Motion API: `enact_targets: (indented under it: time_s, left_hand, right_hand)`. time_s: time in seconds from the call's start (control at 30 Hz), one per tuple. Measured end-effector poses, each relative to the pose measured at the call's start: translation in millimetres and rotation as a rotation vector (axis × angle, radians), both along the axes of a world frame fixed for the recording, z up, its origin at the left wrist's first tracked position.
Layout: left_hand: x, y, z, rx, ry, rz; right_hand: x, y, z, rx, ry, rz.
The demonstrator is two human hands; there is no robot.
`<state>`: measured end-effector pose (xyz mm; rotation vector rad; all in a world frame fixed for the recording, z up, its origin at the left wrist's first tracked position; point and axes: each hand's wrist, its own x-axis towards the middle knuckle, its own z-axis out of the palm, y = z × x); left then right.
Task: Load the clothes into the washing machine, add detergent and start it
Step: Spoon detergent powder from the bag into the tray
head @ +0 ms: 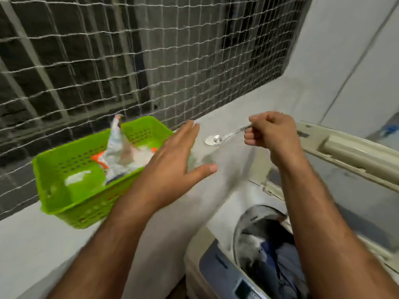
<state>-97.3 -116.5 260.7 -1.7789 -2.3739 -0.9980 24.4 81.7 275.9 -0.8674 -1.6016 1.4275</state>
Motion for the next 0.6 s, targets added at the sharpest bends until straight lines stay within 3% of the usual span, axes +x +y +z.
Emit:
enact_targets:
  time_s: [0.37, 0.6]
  left_hand:
    - [119, 110, -110, -0.332, -0.159, -0.268]
    - [173, 155, -176, -0.542, -0.235, -0.412]
  right_hand:
    - [204, 58, -120, -0.177, -0.089, -0.442]
    - [283, 74, -199, -0.262, -0.133, -0.692]
